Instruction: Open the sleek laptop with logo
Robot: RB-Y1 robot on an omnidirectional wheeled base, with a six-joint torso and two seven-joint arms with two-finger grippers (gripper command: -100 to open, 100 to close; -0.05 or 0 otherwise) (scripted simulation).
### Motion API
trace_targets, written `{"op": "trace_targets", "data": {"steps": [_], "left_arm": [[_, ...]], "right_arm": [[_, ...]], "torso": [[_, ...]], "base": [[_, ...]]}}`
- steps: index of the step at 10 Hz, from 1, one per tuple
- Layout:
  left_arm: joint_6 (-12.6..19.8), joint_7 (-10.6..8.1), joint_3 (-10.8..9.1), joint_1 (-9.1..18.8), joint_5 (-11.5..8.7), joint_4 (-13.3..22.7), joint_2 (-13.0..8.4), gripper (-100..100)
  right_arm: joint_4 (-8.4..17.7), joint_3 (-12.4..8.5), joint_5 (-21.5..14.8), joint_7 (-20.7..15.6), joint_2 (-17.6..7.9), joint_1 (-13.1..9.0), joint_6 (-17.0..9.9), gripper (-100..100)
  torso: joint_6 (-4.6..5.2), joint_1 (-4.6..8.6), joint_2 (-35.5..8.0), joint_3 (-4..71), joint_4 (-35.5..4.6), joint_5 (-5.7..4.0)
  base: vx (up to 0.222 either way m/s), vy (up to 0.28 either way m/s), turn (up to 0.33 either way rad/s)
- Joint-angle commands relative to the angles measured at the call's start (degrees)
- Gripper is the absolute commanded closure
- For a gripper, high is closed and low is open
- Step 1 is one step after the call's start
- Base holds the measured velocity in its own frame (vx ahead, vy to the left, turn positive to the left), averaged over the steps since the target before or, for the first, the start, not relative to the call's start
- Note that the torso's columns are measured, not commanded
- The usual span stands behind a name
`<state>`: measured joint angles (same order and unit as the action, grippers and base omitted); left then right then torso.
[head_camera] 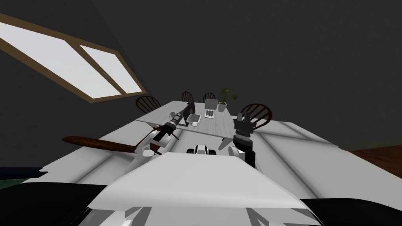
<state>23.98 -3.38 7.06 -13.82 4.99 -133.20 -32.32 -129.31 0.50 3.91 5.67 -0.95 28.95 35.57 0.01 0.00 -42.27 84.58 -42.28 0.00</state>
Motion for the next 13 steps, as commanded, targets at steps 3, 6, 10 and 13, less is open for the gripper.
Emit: {"op": "trace_targets", "data": {"steps": [3,6,10,13], "left_arm": [[1.97,-0.5,0.09,0.62,0.0,-0.56,-1.12,-100],[0.98,-2.93,-0.01,1.03,-2.23,0.66,1.41,100],[-0.8,-6.93,-0.12,1.55,-5.92,2.97,5.65,100],[-3.64,-9.08,0.09,1.8,-8.24,5.81,8.65,100]], "right_arm": [[0.0,0.0,0.0,0.0,0.0,0.01,0.0,0],[0.0,-0.01,0.0,0.0,0.0,0.0,0.0,0],[0.0,-0.02,0.0,0.0,-0.01,0.0,0.0,0],[0.0,-0.01,0.0,0.0,-0.01,0.0,0.0,0]], "torso": [[-0.01,0.05,0.18,0.09,0.04,-0.02],[-0.06,-0.41,-0.02,-0.05,0.12,0.2],[-0.29,-0.72,0.18,0.07,0.25,0.36],[-0.02,0.07,0.13,0.07,0.11,0.04]], "base": [[0.073,0.01,-0.015],[0.011,0.061,0.008],[-0.005,0.14,0.015],[0.002,0.099,0.023]]}}
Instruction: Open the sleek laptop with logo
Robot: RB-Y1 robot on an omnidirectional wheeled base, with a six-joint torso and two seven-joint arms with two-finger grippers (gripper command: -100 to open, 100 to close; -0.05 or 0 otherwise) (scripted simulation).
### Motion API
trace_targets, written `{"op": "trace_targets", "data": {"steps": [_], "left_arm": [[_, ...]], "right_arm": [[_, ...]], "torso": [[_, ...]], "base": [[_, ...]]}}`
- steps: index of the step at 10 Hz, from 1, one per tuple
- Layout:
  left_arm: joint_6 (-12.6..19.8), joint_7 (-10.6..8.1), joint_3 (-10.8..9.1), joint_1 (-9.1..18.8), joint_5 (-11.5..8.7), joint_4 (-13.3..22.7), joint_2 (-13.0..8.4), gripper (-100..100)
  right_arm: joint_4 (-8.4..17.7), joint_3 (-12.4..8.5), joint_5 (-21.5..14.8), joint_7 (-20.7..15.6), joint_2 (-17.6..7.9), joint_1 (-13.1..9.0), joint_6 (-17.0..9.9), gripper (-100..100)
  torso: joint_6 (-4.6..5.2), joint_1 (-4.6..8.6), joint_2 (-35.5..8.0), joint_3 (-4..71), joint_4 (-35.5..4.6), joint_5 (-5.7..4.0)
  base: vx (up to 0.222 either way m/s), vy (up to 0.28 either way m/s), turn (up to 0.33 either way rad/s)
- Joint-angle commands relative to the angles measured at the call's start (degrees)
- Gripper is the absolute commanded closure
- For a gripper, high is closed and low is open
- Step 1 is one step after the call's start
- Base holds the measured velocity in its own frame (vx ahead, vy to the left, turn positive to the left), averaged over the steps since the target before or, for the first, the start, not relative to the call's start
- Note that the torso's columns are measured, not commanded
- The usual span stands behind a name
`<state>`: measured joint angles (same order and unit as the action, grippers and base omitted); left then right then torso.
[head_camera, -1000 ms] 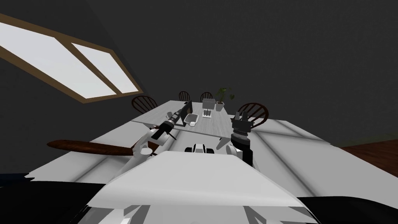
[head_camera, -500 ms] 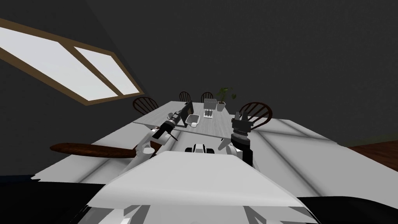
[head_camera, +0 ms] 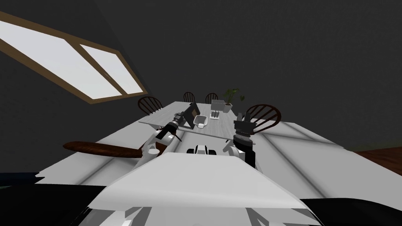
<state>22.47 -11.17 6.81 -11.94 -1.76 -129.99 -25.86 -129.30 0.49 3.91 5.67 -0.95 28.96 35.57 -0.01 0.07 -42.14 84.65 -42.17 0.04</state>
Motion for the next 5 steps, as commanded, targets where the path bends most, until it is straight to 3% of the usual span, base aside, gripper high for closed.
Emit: {"op": "trace_targets", "data": {"steps": [1,5], "left_arm": [[-3.2,-1.94,0.53,-0.12,-2.23,3.9,3.29,100],[-7.46,-4.52,1.23,-0.29,-5.2,9.09,7.67,100]], "right_arm": [[0.0,0.0,0.0,0.0,0.0,0.0,0.0,0],[0.0,0.0,0.0,0.0,0.0,0.0,0.0,0]], "torso": [[0.11,0.12,-0.03,-0.04,0.02,-0.05],[0.2,0.22,-0.01,-0.03,0.07,-0.04]], "base": [[0.007,0.151,0.009],[0.007,0.107,0.003]]}}
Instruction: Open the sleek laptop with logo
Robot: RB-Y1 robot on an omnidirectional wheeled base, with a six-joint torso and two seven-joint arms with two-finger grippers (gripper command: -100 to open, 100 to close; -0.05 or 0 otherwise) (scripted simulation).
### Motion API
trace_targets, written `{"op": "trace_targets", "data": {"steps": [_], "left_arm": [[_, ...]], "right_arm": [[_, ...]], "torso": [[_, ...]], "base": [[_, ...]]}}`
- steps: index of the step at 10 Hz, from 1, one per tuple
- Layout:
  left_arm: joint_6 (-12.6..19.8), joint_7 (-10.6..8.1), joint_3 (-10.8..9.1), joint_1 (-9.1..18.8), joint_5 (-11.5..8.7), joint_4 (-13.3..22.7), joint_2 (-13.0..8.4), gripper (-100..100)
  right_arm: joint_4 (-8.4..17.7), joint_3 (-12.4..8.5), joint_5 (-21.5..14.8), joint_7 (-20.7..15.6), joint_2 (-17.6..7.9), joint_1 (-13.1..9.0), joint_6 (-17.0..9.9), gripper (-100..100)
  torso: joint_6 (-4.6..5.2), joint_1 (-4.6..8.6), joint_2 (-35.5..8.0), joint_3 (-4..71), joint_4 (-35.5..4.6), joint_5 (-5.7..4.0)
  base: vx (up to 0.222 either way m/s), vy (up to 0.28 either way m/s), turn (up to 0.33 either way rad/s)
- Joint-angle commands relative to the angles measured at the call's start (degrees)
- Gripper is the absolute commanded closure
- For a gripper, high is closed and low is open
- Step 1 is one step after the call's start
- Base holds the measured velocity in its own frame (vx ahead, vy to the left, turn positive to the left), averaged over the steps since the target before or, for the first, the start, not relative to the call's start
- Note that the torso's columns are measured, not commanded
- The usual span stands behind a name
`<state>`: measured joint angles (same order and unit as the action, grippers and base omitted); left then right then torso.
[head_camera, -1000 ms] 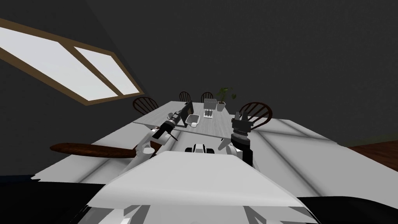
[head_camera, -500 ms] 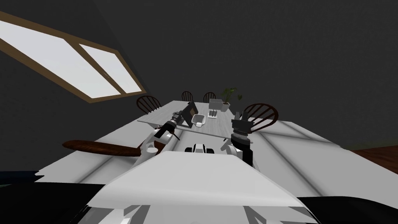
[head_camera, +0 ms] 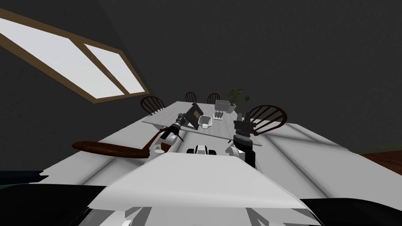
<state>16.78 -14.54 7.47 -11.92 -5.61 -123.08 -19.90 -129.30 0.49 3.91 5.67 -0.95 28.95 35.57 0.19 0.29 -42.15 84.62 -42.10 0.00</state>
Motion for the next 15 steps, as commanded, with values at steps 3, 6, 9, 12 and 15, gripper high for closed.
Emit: {"op": "trace_targets", "data": {"steps": [3,6,9,12,15], "left_arm": [[-4.96,-3.09,1.09,-0.43,-3.58,6.08,5.0,100],[-8.16,-0.43,-0.62,1.73,-6.89,10.56,7.77,100],[-5.43,-1.08,-0.7,0.57,-6.99,7.59,6.79,-100],[-2.13,-1.79,-1.15,-0.51,-7.52,3.02,5.75,-100],[1.18,-2.51,-1.61,-1.59,-8.05,-1.55,4.7,-100]], "right_arm": [[0.0,0.0,0.0,0.0,0.0,0.0,0.0,0],[0.0,0.01,0.0,0.0,0.01,-0.01,0.0,0],[0.0,0.01,0.0,0.0,0.01,0.0,0.0,0],[0.0,0.01,0.0,0.0,0.01,0.01,0.0,0],[0.0,0.01,0.0,0.0,0.01,0.0,0.0,0]], "torso": [[0.01,-0.06,0.05,0.04,-0.03,0.0],[-0.05,-0.15,-0.18,-0.08,-0.22,-0.04],[-0.25,-0.17,-0.14,-0.05,-0.24,-0.04],[-0.16,-0.16,-0.15,-0.04,-0.29,-0.08],[-0.21,-0.29,-0.34,-0.16,-0.34,-0.04]], "base": [[0.002,0.096,0.003],[-0.036,0.068,-0.12],[-0.005,0.034,-0.013],[0.039,-0.03,0.03],[0.038,-0.017,0.031]]}}
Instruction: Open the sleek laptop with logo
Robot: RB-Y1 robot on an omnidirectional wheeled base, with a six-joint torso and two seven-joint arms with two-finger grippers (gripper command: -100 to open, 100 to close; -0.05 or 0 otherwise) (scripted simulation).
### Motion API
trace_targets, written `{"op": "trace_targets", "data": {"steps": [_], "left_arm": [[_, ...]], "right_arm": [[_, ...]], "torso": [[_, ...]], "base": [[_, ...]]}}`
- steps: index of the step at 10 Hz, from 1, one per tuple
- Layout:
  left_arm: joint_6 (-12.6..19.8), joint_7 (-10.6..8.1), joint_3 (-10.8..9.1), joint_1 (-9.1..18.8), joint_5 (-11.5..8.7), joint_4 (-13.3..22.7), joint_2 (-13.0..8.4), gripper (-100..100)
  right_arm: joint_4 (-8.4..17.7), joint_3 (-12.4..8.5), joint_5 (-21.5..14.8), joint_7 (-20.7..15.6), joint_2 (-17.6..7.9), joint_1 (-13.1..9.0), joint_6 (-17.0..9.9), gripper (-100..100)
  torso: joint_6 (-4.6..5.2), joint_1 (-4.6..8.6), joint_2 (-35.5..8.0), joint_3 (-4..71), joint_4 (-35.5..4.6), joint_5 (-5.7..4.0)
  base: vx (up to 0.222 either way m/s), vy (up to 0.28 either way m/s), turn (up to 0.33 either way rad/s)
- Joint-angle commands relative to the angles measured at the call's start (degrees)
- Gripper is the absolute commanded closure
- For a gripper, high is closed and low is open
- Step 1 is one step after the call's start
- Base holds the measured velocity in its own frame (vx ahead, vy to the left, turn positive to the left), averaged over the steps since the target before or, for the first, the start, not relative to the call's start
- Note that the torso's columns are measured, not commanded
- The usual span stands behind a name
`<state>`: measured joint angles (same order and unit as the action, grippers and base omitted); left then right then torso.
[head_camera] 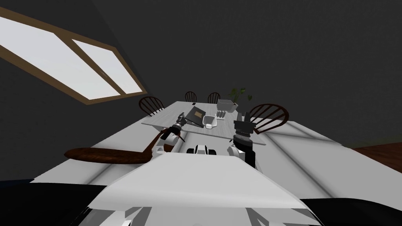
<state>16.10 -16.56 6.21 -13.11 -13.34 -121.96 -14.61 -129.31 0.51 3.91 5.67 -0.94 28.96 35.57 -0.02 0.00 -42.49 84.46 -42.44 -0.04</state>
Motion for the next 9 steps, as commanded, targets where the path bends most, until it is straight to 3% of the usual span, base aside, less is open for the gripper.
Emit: {"op": "trace_targets", "data": {"steps": [1,2,3,4,9], "left_arm": [[2.95,-0.71,-0.5,-0.76,-0.5,-4.02,-0.93,-100],[4.06,-0.95,-0.65,-1.12,-0.68,-5.72,-1.28,-100],[3.2,-0.77,-0.52,-0.98,-0.6,-4.38,-1.14,-100],[3.47,-0.83,-0.55,-0.96,-0.62,-4.56,-1.17,0],[3.4,-0.83,-0.52,-0.9,-0.63,-4.6,-1.15,0]], "right_arm": [[0.0,0.0,0.0,0.0,0.0,0.0,0.0,0],[0.0,0.0,0.0,0.0,0.0,0.0,0.0,0],[0.0,0.0,0.0,0.0,0.0,0.0,0.0,0],[0.0,0.0,0.0,0.0,0.0,-0.01,0.0,0],[0.0,0.0,0.0,0.0,0.0,-0.01,0.0,0]], "torso": [[0.01,0.02,0.01,0.0,0.01,0.0],[0.01,0.04,0.01,0.0,0.02,-0.01],[0.02,0.06,0.06,0.03,0.03,-0.01],[0.03,0.02,0.1,0.05,0.1,0.03],[0.01,-0.02,0.22,0.12,0.16,0.05]], "base": [[0.03,-0.013,0.035],[0.03,-0.014,0.042],[0.015,-0.006,0.009],[0.0,0.0,0.0],[0.0,0.0,0.0]]}}
